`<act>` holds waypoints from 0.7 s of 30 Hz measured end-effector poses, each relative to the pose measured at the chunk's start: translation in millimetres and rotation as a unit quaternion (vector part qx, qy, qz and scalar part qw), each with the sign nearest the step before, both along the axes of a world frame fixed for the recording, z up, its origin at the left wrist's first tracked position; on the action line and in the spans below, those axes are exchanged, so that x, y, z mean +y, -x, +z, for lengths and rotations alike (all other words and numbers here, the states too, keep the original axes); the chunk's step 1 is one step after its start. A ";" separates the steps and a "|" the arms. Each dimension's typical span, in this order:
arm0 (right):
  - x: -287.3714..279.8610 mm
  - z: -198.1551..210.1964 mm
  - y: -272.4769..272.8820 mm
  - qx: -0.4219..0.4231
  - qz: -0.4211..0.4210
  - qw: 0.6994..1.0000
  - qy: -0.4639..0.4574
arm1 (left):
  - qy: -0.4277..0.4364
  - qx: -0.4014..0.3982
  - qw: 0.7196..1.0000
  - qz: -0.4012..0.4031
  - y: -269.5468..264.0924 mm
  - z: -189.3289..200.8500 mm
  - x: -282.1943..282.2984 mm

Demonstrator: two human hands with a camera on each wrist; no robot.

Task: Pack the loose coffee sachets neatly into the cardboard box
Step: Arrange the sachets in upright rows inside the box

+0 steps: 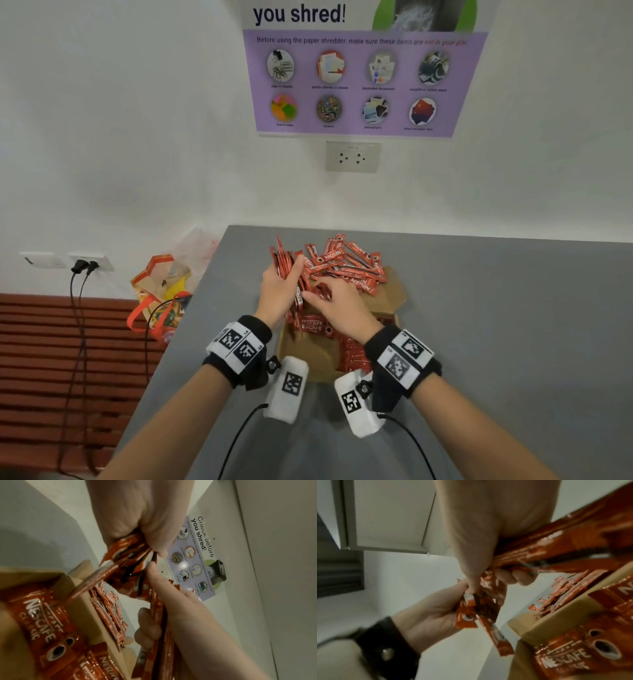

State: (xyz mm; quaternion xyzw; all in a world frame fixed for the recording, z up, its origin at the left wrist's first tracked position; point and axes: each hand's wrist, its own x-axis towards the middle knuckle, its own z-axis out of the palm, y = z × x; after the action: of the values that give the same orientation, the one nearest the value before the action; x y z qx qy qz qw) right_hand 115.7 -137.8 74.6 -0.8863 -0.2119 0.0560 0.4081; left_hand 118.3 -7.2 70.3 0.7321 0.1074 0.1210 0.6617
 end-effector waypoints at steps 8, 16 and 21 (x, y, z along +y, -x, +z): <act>-10.4 -6.7 -2.5 -0.002 -0.013 0.999 0.033 | -0.072 0.031 0.997 -0.007 6.5 -9.4 11.0; -20.6 -11.1 -3.3 -0.042 -0.015 0.999 0.010 | 0.018 0.080 0.992 -0.101 14.2 4.1 20.9; -15.5 -16.3 -0.5 -0.090 -0.013 0.995 0.042 | 0.027 0.083 0.994 -0.070 9.2 3.3 20.3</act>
State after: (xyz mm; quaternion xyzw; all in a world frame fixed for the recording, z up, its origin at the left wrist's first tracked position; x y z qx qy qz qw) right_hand 116.2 -153.3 58.3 -0.9068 -0.2338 -0.0200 0.3502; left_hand 109.1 13.1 73.6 0.7270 0.1136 0.0106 0.6770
